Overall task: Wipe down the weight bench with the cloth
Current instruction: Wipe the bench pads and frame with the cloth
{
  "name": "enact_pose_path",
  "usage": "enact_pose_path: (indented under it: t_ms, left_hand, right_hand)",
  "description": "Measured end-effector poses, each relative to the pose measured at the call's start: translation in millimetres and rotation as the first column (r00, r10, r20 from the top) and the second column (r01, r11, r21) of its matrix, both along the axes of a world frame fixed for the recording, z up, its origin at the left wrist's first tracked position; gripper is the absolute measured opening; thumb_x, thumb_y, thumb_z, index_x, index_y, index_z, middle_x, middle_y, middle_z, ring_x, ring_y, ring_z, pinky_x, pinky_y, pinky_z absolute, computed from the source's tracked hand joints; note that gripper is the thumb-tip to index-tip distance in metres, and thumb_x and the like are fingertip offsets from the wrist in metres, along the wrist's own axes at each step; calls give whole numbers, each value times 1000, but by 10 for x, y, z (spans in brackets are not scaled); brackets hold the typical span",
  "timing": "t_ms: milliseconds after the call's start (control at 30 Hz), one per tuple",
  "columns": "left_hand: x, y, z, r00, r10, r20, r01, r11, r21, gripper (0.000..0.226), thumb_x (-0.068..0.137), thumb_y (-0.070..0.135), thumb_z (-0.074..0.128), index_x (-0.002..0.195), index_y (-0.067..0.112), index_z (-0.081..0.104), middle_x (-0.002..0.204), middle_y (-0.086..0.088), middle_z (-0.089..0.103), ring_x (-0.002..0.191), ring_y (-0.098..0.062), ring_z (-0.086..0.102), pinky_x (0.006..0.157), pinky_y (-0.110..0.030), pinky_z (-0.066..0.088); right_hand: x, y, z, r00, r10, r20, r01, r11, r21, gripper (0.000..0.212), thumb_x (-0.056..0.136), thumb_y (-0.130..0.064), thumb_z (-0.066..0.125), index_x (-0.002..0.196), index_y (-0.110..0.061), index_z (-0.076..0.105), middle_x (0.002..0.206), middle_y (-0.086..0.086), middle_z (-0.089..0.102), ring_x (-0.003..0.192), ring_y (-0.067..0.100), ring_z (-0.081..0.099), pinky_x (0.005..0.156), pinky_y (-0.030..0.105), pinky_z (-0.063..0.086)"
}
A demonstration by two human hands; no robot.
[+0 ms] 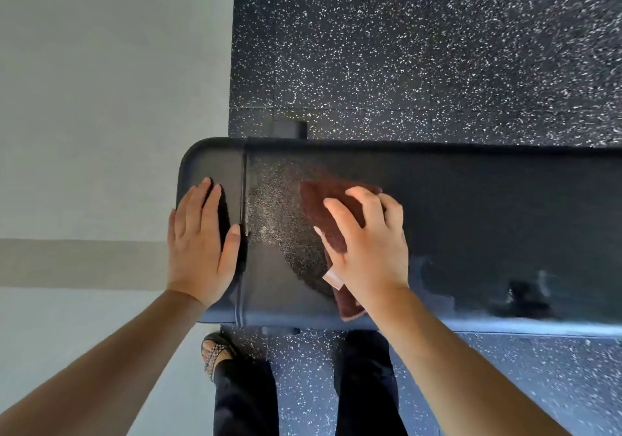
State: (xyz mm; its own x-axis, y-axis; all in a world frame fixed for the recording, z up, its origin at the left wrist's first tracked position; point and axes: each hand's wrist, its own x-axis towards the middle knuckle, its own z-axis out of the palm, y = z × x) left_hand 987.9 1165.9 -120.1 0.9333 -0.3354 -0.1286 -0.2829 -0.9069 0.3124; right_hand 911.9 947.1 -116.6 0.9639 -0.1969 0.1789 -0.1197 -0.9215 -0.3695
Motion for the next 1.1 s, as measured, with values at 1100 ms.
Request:
enact_pose_path:
  t_ms: [1100]
  left_hand:
    - [-638, -1386, 42, 937, -351, 1, 349, 933, 92, 57, 84, 33, 37, 135, 8, 37, 144, -12, 34, 133, -30, 27, 108, -62, 11]
  right_hand:
    - [-1220, -1657, 78, 801, -598, 37, 599, 800, -36, 30, 84, -30, 69, 110, -15, 64, 118, 16, 55, 101, 40, 45, 83, 22, 27]
